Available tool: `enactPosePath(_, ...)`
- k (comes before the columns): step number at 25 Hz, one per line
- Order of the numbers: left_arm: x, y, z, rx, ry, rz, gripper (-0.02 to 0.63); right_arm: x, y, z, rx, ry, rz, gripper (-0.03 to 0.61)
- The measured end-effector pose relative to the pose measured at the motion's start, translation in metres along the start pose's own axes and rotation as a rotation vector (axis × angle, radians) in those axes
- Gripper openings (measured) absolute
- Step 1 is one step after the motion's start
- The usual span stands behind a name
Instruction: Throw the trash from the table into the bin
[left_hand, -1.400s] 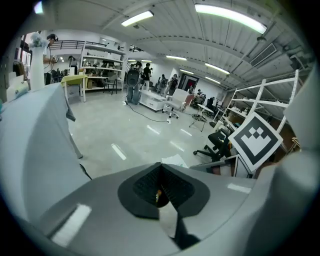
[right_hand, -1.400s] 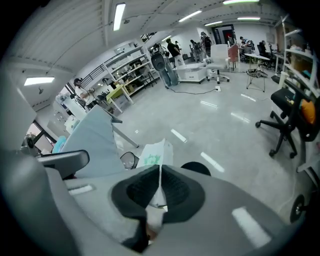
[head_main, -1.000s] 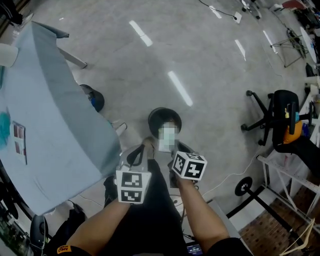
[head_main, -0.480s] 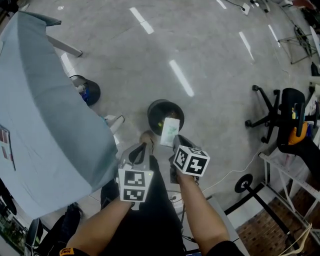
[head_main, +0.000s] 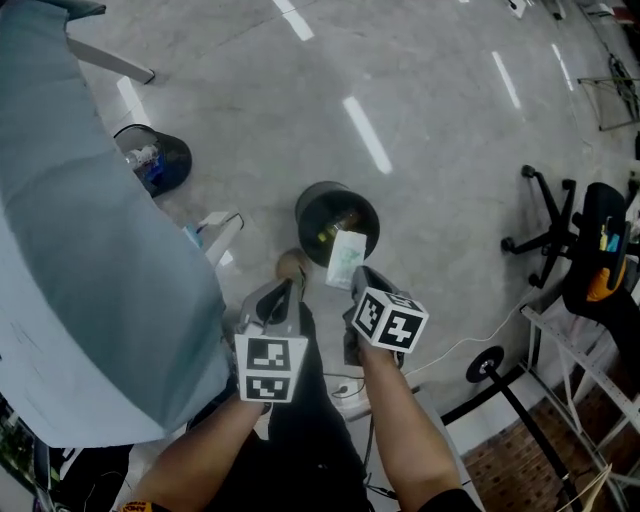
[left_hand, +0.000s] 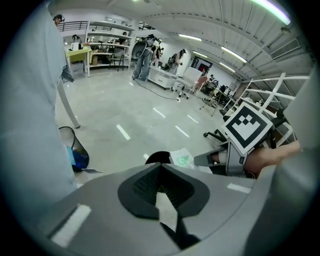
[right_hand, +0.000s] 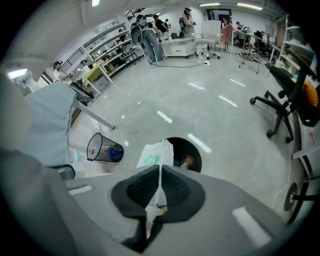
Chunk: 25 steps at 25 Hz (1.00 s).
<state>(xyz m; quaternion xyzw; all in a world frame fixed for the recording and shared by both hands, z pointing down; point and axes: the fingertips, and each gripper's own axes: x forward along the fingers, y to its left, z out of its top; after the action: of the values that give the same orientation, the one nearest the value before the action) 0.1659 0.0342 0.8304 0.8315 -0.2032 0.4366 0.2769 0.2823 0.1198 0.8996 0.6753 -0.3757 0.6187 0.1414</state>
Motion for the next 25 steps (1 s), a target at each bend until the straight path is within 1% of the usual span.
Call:
enactPosePath(6, 0.023, 0.013, -0.011, -0.026, 0.013, 0.011, 0.008, 0.035, -0.001, -0.006, -0.018, 0.037, 0.007, 0.015)
enactPosePath(13, 0.043, 0.021, -0.022, -0.045, 0.037, 0.015, 0.008, 0.075, 0.001, -0.003, -0.041, 0.064, 0.02, 0.015)
enactPosePath(17, 0.058, 0.026, -0.029, -0.05, 0.051, 0.032, 0.008, 0.099, -0.007, -0.003, -0.056, 0.083, 0.012, 0.015)
enactPosePath(20, 0.066, 0.03, -0.035, -0.078, 0.069, 0.052, 0.008, 0.114, -0.012, -0.006, -0.072, 0.106, 0.007, 0.015)
enactPosePath(25, 0.074, 0.032, -0.046, -0.11, 0.088, 0.051, 0.008, 0.133, -0.02, -0.014, -0.093, 0.14, -0.019, 0.017)
